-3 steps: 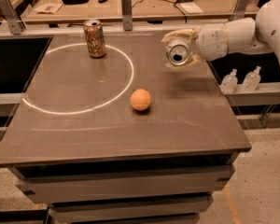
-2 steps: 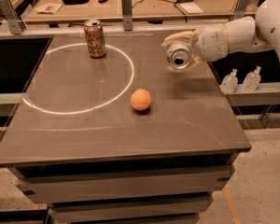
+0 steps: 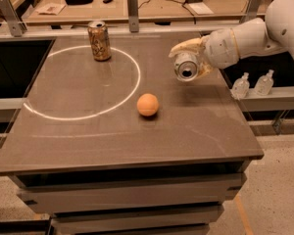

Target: Knock 7up can over

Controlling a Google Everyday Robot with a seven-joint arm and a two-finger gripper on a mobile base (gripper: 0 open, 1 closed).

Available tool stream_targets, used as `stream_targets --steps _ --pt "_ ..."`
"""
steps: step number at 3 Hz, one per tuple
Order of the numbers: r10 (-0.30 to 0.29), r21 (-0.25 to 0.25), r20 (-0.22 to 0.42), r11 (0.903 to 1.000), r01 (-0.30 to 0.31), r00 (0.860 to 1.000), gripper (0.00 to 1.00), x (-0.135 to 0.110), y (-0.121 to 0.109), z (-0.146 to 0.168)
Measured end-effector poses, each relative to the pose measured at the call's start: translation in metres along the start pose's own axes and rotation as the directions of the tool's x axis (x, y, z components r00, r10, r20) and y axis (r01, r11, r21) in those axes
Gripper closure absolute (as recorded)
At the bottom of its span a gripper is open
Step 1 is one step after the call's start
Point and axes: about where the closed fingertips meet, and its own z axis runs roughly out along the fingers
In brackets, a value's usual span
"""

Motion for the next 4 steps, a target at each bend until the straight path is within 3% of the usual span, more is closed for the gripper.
stream_targets --steps 2,4 --pt "-0.038 -0.103 -0.008 0.994 0.037 0.999 1.0 -0.016 0.024 0.013" --pt "-0.054 -0.193 -0.042 0.9802 0.045 0.998 1.0 -0.016 0.039 0.023"
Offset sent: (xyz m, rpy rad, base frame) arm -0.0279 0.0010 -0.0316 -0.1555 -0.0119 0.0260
